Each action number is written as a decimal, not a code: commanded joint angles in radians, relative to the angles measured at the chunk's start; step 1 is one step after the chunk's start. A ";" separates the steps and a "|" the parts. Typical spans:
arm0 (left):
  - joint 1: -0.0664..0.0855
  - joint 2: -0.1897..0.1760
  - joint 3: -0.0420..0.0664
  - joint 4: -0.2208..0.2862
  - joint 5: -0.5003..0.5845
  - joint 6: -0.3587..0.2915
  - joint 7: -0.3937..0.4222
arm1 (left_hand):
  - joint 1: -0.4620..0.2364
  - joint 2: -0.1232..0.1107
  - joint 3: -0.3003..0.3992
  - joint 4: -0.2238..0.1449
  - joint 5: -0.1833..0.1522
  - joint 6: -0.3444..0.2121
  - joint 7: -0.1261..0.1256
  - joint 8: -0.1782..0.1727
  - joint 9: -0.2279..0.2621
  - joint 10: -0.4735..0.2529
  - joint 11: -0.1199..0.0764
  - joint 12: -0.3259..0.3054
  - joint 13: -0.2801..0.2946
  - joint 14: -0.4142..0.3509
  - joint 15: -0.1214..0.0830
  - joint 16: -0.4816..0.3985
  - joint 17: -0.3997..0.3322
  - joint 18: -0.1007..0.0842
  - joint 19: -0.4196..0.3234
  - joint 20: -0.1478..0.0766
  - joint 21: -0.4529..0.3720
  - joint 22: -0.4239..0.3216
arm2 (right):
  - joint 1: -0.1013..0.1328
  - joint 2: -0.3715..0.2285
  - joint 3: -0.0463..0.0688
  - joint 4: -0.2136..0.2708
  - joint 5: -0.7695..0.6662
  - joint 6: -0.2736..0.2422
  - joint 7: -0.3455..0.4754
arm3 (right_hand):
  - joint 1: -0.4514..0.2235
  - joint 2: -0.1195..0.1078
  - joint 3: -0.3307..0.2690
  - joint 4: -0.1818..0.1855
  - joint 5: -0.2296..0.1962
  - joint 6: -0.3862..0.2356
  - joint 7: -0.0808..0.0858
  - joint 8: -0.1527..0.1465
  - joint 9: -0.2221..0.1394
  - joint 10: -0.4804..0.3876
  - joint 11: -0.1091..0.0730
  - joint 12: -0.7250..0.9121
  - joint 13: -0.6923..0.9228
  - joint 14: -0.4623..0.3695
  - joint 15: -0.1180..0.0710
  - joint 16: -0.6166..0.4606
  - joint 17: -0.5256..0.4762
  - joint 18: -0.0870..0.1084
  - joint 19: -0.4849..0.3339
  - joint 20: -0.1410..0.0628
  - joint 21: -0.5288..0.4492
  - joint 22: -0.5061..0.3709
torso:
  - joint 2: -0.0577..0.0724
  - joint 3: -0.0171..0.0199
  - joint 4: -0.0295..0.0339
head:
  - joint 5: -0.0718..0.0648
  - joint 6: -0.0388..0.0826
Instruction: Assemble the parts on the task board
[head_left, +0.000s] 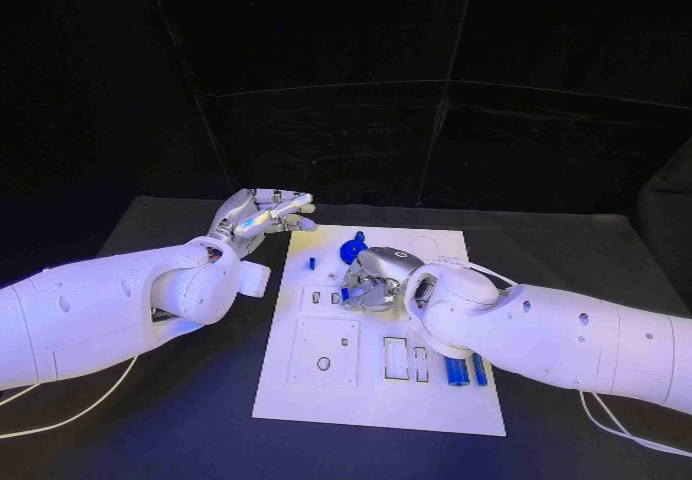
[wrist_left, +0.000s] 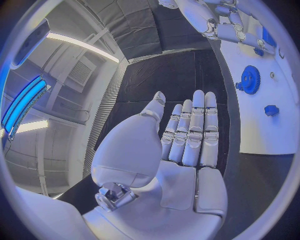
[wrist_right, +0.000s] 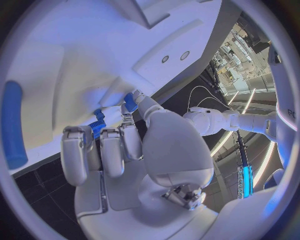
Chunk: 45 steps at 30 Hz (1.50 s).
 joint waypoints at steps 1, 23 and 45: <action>0.002 0.000 0.001 0.004 0.001 0.011 0.003 | 0.000 0.007 -0.001 -0.003 -0.001 0.000 0.007 -0.003 0.000 0.002 0.004 -0.006 -0.001 0.006 -0.002 -0.005 0.001 0.005 0.006 0.001 -0.004 -0.001 | -0.006 -0.001 -0.006 -0.002 -0.010 0.044 -0.046 | -0.006 -0.005 -0.007 -0.002 -0.004 -0.004 0.005 -0.001 -0.001 -0.006 0.002 -0.004 0.088 0.083 0.002 -0.003 0.164 -0.004 0.071 -0.001 -0.004 0.220 | 0.000 0.0007 0.0001 | -0.002 -0.002; 0.002 0.001 0.001 0.003 0.001 0.007 -0.003 | 0.000 0.007 -0.001 -0.004 -0.001 0.000 0.008 -0.003 -0.001 0.002 0.005 -0.007 -0.001 0.006 -0.002 -0.006 0.001 0.005 0.006 0.001 -0.004 -0.002 | -0.006 0.001 -0.006 -0.002 -0.011 0.039 -0.061 | -0.035 -0.028 -0.025 0.011 0.000 -0.019 0.011 -0.013 -0.004 -0.016 0.008 -0.020 0.075 0.082 0.006 -0.007 0.157 -0.002 0.066 0.002 -0.007 0.214 | 0.000 0.0009 0.0007 | -0.003 -0.005; 0.002 0.000 0.001 0.001 0.001 0.003 -0.007 | -0.004 0.011 -0.004 -0.002 -0.001 -0.002 0.010 -0.005 -0.001 0.000 0.006 -0.009 -0.001 0.006 -0.001 -0.008 0.003 0.005 0.006 0.002 -0.005 -0.003 | -0.006 0.003 -0.006 0.002 -0.011 -0.021 -0.061 | -0.070 -0.064 -0.103 0.051 -0.018 -0.133 0.036 -0.043 -0.008 -0.046 0.031 -0.059 0.042 0.079 0.025 -0.013 0.148 0.000 0.058 0.019 -0.013 0.203 | 0.000 0.0005 0.0008 | -0.006 -0.008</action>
